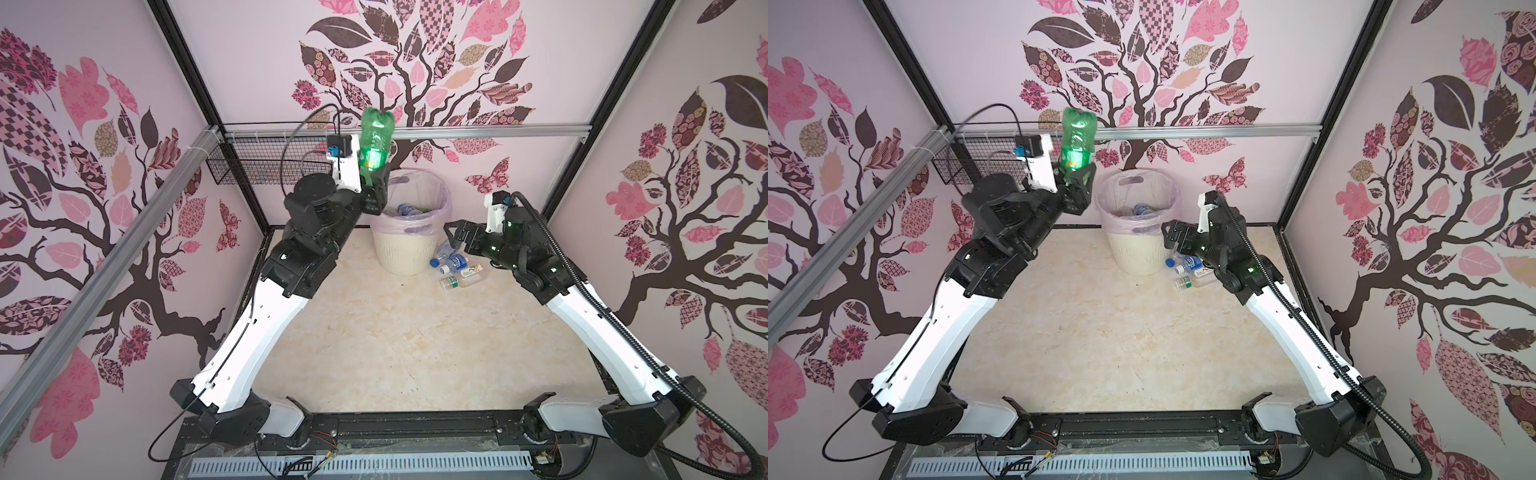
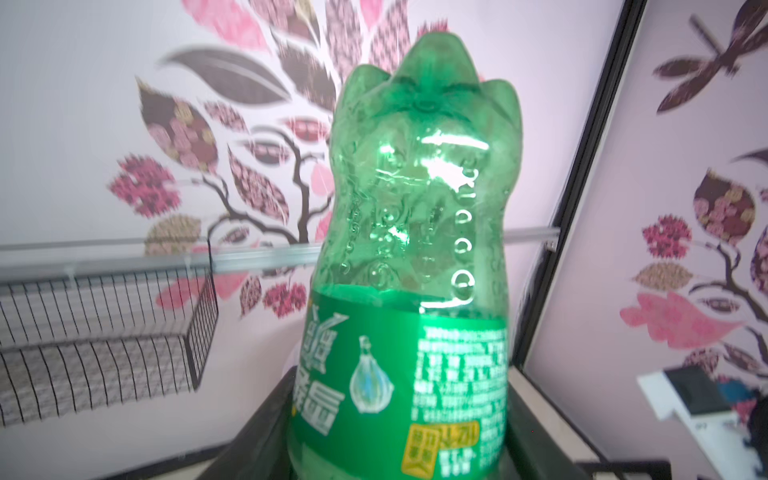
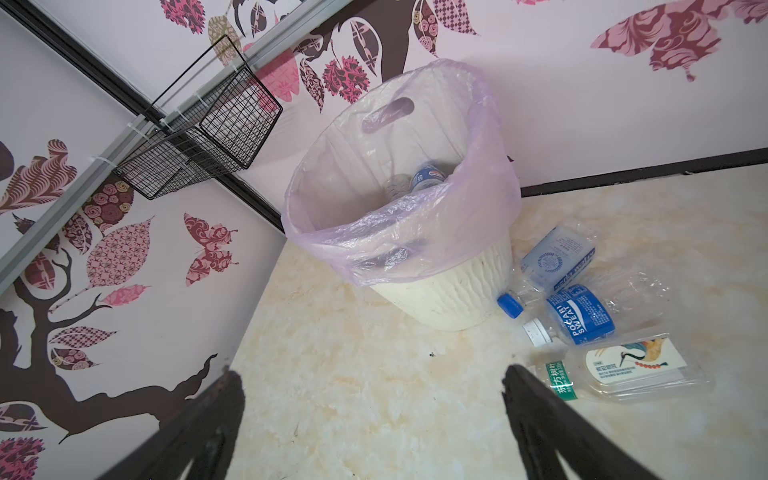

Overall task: Throw the plastic bottles in the bin
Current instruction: 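Raise the green bottle over the bin with left gripper while right withdraws, then open left gripper to drop the green bottle into the bin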

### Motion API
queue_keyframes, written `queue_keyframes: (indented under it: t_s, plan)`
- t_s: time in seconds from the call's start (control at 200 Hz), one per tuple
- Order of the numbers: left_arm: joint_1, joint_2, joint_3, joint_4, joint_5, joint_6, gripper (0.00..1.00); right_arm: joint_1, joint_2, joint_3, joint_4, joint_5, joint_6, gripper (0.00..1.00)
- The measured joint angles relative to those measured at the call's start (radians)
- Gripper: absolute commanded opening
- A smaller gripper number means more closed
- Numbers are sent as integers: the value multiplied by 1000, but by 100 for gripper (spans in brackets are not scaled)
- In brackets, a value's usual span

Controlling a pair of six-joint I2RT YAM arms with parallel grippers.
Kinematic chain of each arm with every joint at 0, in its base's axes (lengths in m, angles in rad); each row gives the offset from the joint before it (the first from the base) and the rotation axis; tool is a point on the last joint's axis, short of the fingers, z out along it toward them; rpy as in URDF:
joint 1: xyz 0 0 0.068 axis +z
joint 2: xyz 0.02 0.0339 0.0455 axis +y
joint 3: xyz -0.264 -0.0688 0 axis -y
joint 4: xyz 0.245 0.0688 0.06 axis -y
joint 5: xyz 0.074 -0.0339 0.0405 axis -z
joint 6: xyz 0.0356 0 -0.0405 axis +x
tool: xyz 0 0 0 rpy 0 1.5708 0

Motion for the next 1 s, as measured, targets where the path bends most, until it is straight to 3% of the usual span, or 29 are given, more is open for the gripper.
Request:
queue_keyframes:
  t_s: [0.2, 0.275, 0.405, 0.58, 0.75, 1.0]
  plan:
    - [3, 61, 114, 125, -25, 30, 43, 0, -11, -23, 9, 3, -5, 100]
    - [15, 135, 142, 128, -13, 15, 48, 0, -11, -35, 8, 2, -5, 100]
    - [64, 344, 245, 68, 77, -82, 70, 0, -13, -45, 9, 2, -5, 100]
    - [101, 539, 246, -120, 152, -180, 97, 0, -61, -71, -9, 2, -9, 100]
    - [85, 490, 224, -186, 182, -193, 97, 0, -125, -95, -14, 6, -9, 100]
    - [1, 233, 179, -163, 175, -159, 97, 0, -135, -139, -17, 6, 18, 99]
